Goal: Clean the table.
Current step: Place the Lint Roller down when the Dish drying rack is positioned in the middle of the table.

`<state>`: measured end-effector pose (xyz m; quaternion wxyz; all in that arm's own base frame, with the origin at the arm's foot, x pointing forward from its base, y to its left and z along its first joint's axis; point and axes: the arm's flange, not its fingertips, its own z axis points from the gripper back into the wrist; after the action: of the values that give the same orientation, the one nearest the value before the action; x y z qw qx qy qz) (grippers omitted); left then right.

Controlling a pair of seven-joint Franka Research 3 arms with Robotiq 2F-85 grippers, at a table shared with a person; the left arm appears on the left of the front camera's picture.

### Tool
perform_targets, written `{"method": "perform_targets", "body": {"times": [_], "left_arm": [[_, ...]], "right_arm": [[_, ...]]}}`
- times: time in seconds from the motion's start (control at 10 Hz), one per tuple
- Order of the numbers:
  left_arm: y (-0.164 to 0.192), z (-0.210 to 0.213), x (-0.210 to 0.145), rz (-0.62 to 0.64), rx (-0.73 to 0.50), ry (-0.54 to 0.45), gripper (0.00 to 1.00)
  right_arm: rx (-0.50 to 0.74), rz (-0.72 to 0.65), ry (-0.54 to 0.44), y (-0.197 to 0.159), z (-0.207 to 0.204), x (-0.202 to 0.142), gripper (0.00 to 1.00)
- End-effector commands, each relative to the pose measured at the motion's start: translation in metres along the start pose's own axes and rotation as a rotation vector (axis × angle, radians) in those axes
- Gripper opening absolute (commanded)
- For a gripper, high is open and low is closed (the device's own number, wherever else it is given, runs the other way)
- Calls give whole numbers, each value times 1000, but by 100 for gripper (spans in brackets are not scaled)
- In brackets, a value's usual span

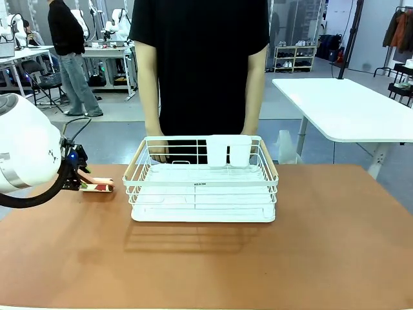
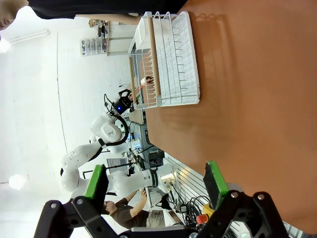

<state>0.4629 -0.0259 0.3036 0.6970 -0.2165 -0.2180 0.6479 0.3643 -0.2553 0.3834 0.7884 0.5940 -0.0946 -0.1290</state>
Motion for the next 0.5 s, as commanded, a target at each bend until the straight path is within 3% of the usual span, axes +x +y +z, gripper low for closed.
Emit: {"method": "perform_targets", "body": {"times": [0.0,0.3,0.4], "left_arm": [[2,3,2,2,15,-16,100],[0,21,0,20,106,-52,100],[-1,30,-1,24,169,-122,100]], "right_arm": [[4,3,1,3,-1,-4,100],[4,3,1,3,-1,-4,100],[4,3,1,3,-1,-4,100]]}}
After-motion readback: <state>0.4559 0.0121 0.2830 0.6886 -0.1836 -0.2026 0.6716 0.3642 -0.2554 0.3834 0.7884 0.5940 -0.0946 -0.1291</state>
